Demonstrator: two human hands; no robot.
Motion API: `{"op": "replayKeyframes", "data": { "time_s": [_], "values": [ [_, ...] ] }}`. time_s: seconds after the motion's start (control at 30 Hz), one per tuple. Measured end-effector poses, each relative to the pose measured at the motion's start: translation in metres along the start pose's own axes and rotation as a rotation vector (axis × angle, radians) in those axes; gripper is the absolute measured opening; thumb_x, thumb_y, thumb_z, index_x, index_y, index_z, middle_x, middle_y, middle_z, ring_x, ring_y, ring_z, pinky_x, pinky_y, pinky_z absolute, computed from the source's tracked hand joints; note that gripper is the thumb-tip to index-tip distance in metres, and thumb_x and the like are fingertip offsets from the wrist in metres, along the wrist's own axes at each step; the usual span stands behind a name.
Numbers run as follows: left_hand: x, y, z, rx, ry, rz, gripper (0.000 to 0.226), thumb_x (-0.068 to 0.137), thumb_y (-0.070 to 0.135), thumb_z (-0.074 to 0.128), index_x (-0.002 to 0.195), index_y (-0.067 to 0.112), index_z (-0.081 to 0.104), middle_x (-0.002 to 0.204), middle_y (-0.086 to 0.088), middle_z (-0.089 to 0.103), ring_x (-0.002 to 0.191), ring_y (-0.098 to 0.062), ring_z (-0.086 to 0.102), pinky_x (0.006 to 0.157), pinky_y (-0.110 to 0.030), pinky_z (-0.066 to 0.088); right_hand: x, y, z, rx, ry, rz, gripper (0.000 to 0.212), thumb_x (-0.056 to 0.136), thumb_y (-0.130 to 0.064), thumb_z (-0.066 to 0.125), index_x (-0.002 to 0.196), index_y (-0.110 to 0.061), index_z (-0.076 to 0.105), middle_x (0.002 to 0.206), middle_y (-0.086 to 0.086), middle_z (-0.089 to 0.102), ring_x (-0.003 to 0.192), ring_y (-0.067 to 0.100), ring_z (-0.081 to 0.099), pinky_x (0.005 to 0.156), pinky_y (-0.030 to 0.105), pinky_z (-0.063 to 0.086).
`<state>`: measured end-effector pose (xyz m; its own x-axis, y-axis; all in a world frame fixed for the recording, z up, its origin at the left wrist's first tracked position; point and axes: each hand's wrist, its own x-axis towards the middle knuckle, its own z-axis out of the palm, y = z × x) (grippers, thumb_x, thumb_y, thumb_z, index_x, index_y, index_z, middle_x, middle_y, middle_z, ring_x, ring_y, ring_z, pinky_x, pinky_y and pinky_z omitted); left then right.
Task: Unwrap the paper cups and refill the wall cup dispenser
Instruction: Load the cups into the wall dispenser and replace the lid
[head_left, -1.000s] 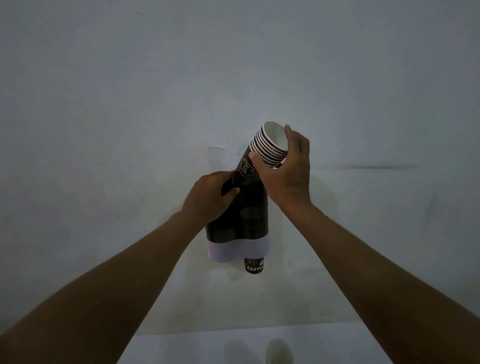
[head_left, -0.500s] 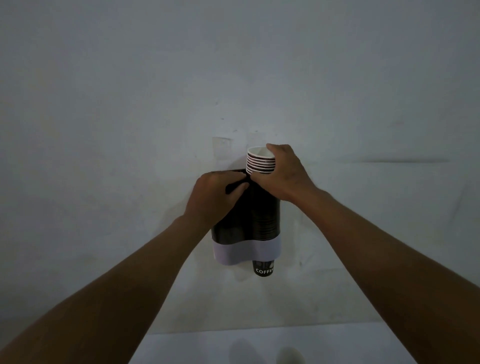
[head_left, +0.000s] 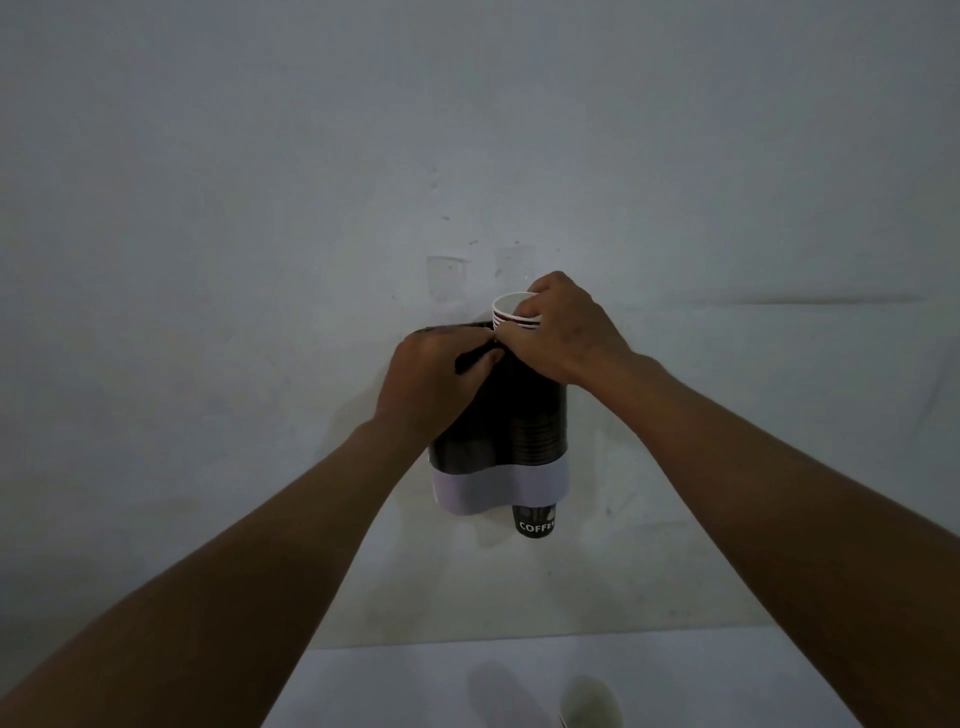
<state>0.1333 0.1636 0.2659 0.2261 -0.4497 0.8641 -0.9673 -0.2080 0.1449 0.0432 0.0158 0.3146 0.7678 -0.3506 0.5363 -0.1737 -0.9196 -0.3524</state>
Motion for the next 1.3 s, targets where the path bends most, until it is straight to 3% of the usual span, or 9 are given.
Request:
{"op": "replayKeyframes", "data": {
  "time_s": [0.13,0.23,0.33,0.47,0.6,0.93,1.07,1.2,1.3],
  "values": [
    [-0.001,0.0,0.001,0.002,0.003,0.0,0.025,0.089,0.026,0.069,0.112,0.018,0.076,0.106,-0.001,0.078,0.09,-0.021,0.074,0.085,-0.034,0.059,0.0,-0.002,-0.001,-0.013,0.015,0.007,0.049,0.078,-0.064,0.057,0.099,-0.024,0.075,0.124,-0.001,0.055,0.108,0.025,0.06,0.095,0.041,0.048],
    [0.0,-0.001,0.002,0.002,0.005,0.002,0.024,0.089,0.025,0.069,0.111,0.018,0.077,0.105,0.0,0.078,0.09,-0.02,0.074,0.084,-0.034,0.059,-0.002,-0.004,-0.001,-0.02,0.04,0.013,0.043,0.082,-0.059,0.059,0.114,-0.032,0.07,0.129,-0.002,0.056,0.114,0.024,0.059,0.103,0.045,0.041],
    [0.0,-0.001,0.001,0.007,0.013,0.009,0.023,0.089,0.024,0.069,0.11,0.017,0.077,0.104,0.0,0.078,0.089,-0.02,0.074,0.082,-0.033,0.059,0.0,-0.005,0.0,-0.101,0.016,0.038,0.057,0.083,-0.065,0.053,0.128,-0.031,0.061,0.132,0.0,0.054,0.117,0.027,0.057,0.105,0.047,0.037],
    [0.0,-0.002,0.003,0.008,0.008,0.005,0.024,0.09,0.025,0.069,0.11,0.016,0.077,0.104,-0.001,0.078,0.09,-0.02,0.074,0.083,-0.034,0.059,0.0,-0.004,0.002,-0.183,-0.009,0.07,0.055,0.083,-0.066,0.044,0.114,-0.028,0.068,0.123,0.001,0.061,0.115,0.029,0.056,0.1,0.049,0.036],
    [-0.003,-0.004,0.005,0.019,0.026,-0.016,0.026,0.089,0.025,0.071,0.111,0.012,0.076,0.107,-0.004,0.077,0.095,-0.021,0.074,0.088,-0.032,0.058,-0.011,0.008,0.009,-0.105,0.015,0.021,0.053,0.092,-0.055,0.041,0.132,-0.025,0.058,0.138,0.001,0.058,0.128,0.026,0.048,0.104,0.049,0.032],
    [-0.038,0.026,0.029,0.079,0.13,0.033,0.034,0.094,0.021,0.065,0.125,0.009,0.067,0.129,-0.01,0.064,0.128,-0.028,0.055,0.11,-0.049,0.039,-0.073,0.041,0.024,0.136,0.24,-0.184,0.046,0.097,-0.037,0.042,0.136,-0.017,0.056,0.142,0.003,0.055,0.132,0.02,0.049,0.107,0.045,0.043],
    [-0.079,0.052,0.042,0.035,0.031,-0.013,0.037,0.093,0.024,0.065,0.127,0.009,0.065,0.133,-0.009,0.061,0.132,-0.026,0.051,0.109,-0.046,0.043,-0.124,0.062,0.038,0.171,0.232,-0.154,0.041,0.1,-0.029,0.044,0.135,-0.012,0.056,0.136,0.006,0.059,0.125,0.02,0.054,0.104,0.041,0.047],
    [-0.125,0.071,0.06,-0.048,-0.075,-0.108,0.041,0.093,0.033,0.06,0.126,0.009,0.065,0.128,-0.008,0.065,0.122,-0.024,0.057,0.105,-0.035,0.046,-0.178,0.089,0.062,0.192,0.18,-0.08,0.038,0.099,-0.026,0.047,0.131,-0.008,0.059,0.13,0.008,0.063,0.119,0.02,0.058,0.101,0.041,0.049],
    [-0.163,0.083,0.078,-0.089,-0.177,-0.165,0.038,0.093,0.032,0.064,0.125,0.011,0.067,0.126,-0.007,0.068,0.116,-0.023,0.061,0.1,-0.038,0.051,-0.22,0.107,0.08,0.218,0.144,-0.012,0.036,0.098,-0.026,0.049,0.129,-0.01,0.061,0.128,0.007,0.064,0.118,0.02,0.06,0.1,0.041,0.05]
  ]
}}
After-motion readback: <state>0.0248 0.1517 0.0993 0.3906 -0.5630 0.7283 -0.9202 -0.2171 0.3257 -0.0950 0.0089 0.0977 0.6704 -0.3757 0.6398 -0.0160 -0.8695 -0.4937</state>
